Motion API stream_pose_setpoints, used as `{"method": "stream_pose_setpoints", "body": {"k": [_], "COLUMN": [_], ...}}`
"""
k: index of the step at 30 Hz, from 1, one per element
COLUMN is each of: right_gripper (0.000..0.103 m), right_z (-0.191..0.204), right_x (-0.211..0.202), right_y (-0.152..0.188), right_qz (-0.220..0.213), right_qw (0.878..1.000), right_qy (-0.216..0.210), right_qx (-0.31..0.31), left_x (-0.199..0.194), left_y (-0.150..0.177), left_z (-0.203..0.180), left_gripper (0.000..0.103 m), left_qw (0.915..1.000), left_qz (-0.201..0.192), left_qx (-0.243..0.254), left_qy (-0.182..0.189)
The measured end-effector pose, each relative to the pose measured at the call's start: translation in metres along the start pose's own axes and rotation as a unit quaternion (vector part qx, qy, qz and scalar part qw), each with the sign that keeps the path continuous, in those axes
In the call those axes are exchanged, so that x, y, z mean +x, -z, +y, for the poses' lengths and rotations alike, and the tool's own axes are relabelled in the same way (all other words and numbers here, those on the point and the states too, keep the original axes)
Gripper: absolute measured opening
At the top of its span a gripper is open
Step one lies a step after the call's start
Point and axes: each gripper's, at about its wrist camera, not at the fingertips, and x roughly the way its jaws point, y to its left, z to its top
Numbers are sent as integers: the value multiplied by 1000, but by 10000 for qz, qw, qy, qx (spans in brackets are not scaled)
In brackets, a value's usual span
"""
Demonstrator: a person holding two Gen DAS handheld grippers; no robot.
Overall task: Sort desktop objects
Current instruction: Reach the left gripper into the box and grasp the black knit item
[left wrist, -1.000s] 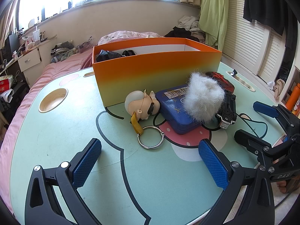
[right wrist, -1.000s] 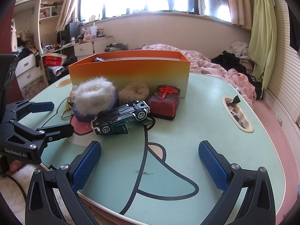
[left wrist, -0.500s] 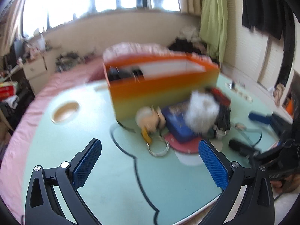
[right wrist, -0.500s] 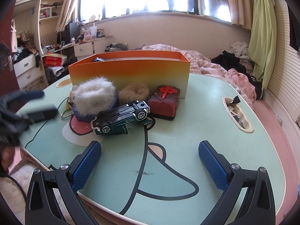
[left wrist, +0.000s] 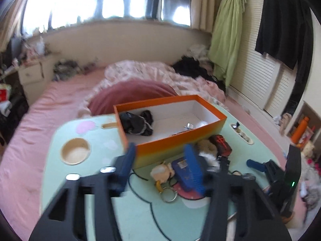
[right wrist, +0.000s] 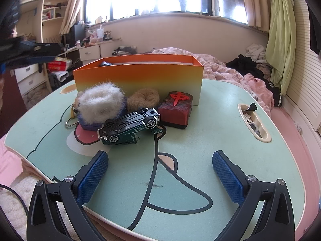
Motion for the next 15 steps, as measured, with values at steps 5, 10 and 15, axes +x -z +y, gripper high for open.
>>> {"method": "stream_pose_setpoints", "body": {"k": [5,10,15], "right_gripper": [103,103,103], "right_z": [0,0,0], "right_x": [0,0,0], "right_y": [0,0,1], "right_qz": [0,-1,-2], "right_qw": [10000,10000,10000], "right_qy": [1,4,5], "right_qx": [0,-1,-1], "left_x": [43,102,163], "left_y": [-36,-63,-68], "left_z": [-1,2,5], "left_gripper": [22,26,32], "left_qw": [9982,9901,9675], "left_qz": [598,1154,1875], "left_qx": [-39,89,538], "left_qy": [-76,-794,-1607]}}
